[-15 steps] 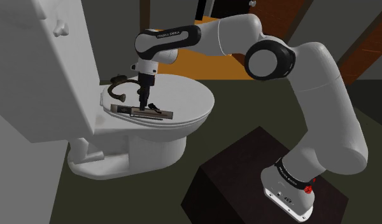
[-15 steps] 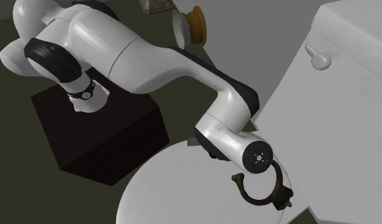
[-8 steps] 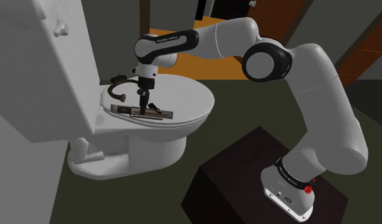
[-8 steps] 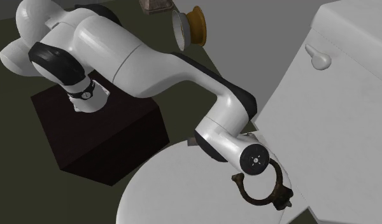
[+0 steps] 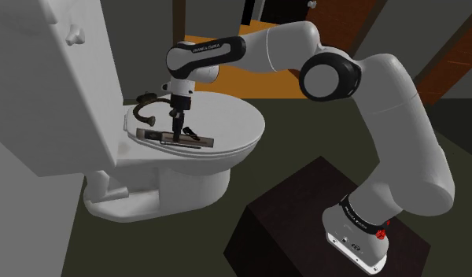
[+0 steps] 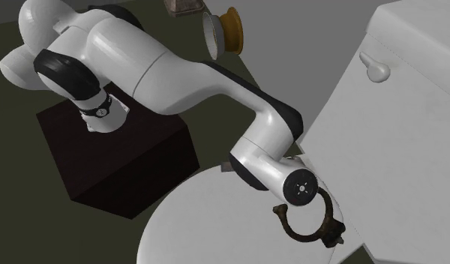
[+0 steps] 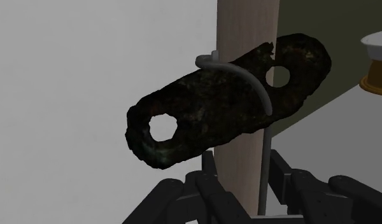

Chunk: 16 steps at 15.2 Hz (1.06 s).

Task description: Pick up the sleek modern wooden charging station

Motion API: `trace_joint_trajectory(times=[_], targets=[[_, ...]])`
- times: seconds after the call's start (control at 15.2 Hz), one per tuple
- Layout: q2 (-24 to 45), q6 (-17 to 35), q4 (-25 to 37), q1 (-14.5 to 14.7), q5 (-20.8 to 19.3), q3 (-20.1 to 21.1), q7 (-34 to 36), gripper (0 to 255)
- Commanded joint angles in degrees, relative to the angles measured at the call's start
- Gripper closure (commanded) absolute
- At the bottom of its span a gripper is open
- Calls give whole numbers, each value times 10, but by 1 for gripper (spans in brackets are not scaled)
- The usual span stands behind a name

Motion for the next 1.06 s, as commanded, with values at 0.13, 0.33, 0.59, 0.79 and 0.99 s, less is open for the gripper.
trace_joint_trajectory(times=[0.13,0.33,0.59,0.79,0.99], targets=[[-17,-14,-1,-1,0,0,5,255],[-29,-27,0,-2,-1,0,10,255],[-44,-45,5,-3,-1,1,18,255],[-55,-60,10,-4,-2,1,23,255],[-58,-65,12,-4,-2,1,26,255]])
